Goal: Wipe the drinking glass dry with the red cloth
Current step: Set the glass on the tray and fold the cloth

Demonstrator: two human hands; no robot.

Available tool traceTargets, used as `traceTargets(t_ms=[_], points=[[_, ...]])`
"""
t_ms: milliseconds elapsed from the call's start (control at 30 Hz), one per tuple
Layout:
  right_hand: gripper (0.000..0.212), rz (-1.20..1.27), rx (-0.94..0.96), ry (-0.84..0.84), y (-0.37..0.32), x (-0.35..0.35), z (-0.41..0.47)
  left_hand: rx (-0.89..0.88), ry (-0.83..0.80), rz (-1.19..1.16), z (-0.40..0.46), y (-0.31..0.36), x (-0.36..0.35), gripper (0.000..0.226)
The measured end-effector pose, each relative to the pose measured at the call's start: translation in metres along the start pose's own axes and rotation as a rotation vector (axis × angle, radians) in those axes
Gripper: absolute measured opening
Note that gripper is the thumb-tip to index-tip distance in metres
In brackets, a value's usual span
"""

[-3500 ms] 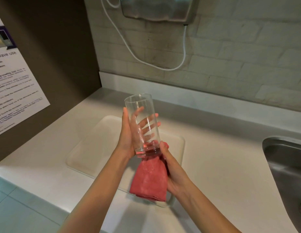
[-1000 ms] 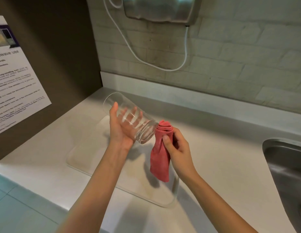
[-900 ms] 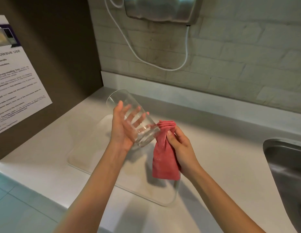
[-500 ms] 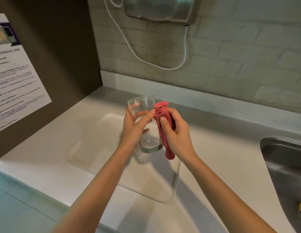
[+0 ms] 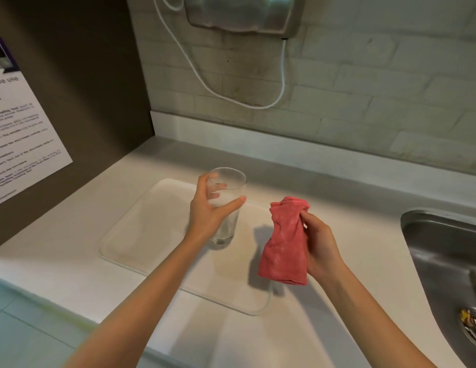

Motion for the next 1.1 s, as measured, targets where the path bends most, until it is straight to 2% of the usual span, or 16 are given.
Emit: traceTargets(t_ms=[267, 367, 500, 600, 667, 700, 733, 767, 800, 833, 867, 900, 967, 1033, 1100], points=[[0.043, 0.087, -0.019, 0.023, 0.001, 0.015, -0.013, 0.036, -0.063, -0.038, -0.011, -0.018, -0.001, 0.063], [0.039, 0.096, -0.019, 0.028, 0.001, 0.014, -0.014, 0.022, -0.096, -0.066, -0.011, -0.02, -0.005, 0.068], [0.045, 0.086, -0.026, 0.013, 0.004, 0.012, -0.012, 0.009, -0.152, -0.048, -0.015, -0.023, -0.008, 0.074], [0.047, 0.076, -0.021, 0.022, 0.006, 0.011, -0.01, -0.008, -0.211, 0.015, -0.02, -0.021, -0.01, 0.084], [0.047, 0.078, -0.009, 0.024, 0.007, 0.01, -0.009, -0.019, -0.098, 0.174, -0.027, -0.014, -0.006, 0.102], [0.048, 0.085, 0.002, 0.023, 0.007, 0.009, -0.009, -0.1, 0.023, 0.291, -0.034, -0.004, -0.003, 0.105], [0.048, 0.085, 0.019, 0.02, 0.007, 0.008, -0.008, -0.271, 0.153, 0.41, -0.043, 0.009, -0.002, 0.096], [0.048, 0.076, 0.045, 0.019, 0.006, 0.007, -0.007, -0.478, 0.238, 0.493, -0.054, 0.023, -0.008, 0.078], [0.046, 0.057, 0.086, 0.021, 0.006, 0.006, -0.007, -0.667, 0.228, 0.53, -0.066, 0.035, -0.021, 0.056], [0.039, 0.024, 0.141, 0.028, 0.004, 0.004, -0.006, -0.793, 0.134, 0.531, -0.077, 0.043, -0.038, 0.036], [0.03, -0.025, 0.207, 0.045, 0.002, 0.003, -0.006, -0.817, 0.005, 0.523, -0.085, 0.047, -0.057, 0.025], [0.024, -0.096, 0.279, 0.067, 0.001, 0.002, -0.008, -0.732, -0.119, 0.508, -0.09, 0.049, -0.074, 0.024], [0.026, -0.26, 0.413, 0.119, -0.003, -0.002, -0.012, -0.406, -0.281, 0.45, -0.093, 0.047, -0.097, 0.036], [0.032, -0.38, 0.483, 0.151, -0.003, -0.006, -0.014, -0.183, -0.319, 0.277, -0.086, 0.046, -0.105, 0.044], [0.034, -0.493, 0.521, 0.182, -0.002, -0.01, -0.016, -0.099, -0.282, 0.062, -0.075, 0.048, -0.107, 0.042]])
Point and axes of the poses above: each hand's wrist, its own z-axis towards the middle knuckle, its own x-axis out of the back of the hand, y = z × x, the point moved 3 cm from there along z, towards the middle knuckle, and after that the axes turned 11 degrees about -y, right-handed, at the moved point
